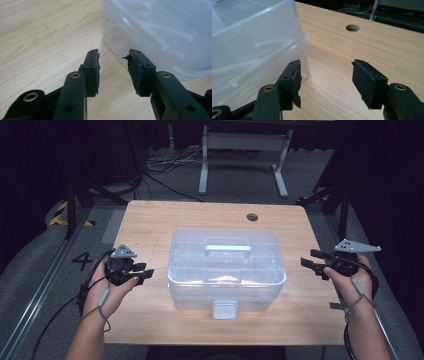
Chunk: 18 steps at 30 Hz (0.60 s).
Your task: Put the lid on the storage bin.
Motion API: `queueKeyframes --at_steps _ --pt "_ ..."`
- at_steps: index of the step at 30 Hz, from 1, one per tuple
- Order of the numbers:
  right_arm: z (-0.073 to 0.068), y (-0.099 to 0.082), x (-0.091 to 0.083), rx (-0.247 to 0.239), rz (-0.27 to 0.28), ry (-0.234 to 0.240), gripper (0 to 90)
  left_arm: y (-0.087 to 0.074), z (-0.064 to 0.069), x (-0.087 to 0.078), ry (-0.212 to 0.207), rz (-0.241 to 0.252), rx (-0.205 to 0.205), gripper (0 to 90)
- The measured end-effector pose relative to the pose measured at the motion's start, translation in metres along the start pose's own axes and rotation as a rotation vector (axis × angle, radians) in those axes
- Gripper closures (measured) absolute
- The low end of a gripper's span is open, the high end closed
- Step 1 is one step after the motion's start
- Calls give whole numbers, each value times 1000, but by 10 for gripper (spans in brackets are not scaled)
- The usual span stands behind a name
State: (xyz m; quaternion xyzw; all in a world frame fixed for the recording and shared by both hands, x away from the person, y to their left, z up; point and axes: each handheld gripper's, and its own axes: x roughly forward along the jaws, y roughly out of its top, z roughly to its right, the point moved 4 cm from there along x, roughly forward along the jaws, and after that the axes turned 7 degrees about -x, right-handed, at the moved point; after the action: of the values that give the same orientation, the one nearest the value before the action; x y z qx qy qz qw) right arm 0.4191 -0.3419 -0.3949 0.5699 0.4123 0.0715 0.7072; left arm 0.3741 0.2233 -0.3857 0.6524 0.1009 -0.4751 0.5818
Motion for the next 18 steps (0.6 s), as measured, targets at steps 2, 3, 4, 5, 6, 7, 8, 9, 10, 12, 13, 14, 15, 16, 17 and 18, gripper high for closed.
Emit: queueKeyframes --at_steps 2,3,4,5,6,7,8,9,10,12,13,14,15,16,17,18 --pt "5 -6 3 36 18 5 402 -1 -4 4 24 -3 -2 606" --pt "7 -9 5 48 16 4 400 -2 -6 6 28 -4 -2 605" --pt "8 -12 7 49 10 0 400 -4 -8 9 25 -11 -8 601" --pt "10 -14 10 52 3 -3 400 -5 -9 12 22 -16 -10 596" --pt "11 -17 12 54 -3 -7 399 -6 -11 15 22 -14 -10 595" --pt "12 -19 14 57 -5 -8 396 -7 -12 17 18 -19 -8 592" --pt "13 -21 16 59 -10 -10 392 -9 -14 20 14 -23 -9 590" --pt "15 -24 19 56 -15 -14 387 -9 -15 22 15 -25 -10 589" --pt "16 -25 21 55 -21 -16 384 -10 -15 24 12 -27 -17 588" --pt "17 -29 25 59 -34 -12 379 -12 -17 28 9 -35 -16 585" --pt "17 -31 27 64 -37 -9 378 -13 -18 29 10 -40 -16 580" --pt "17 -33 30 66 -41 -3 378 -14 -18 31 11 -41 -12 571" --pt "17 -35 32 72 -46 1 378 -15 -18 33 9 -43 -19 567" --pt "16 -37 35 72 -50 3 377 -15 -19 35 10 -48 -11 566" --pt "16 -39 39 68 -57 3 377 -16 -19 37 10 -49 -10 566" --pt "16 -41 42 66 -64 4 377 -17 -20 39 6 -52 -13 566"
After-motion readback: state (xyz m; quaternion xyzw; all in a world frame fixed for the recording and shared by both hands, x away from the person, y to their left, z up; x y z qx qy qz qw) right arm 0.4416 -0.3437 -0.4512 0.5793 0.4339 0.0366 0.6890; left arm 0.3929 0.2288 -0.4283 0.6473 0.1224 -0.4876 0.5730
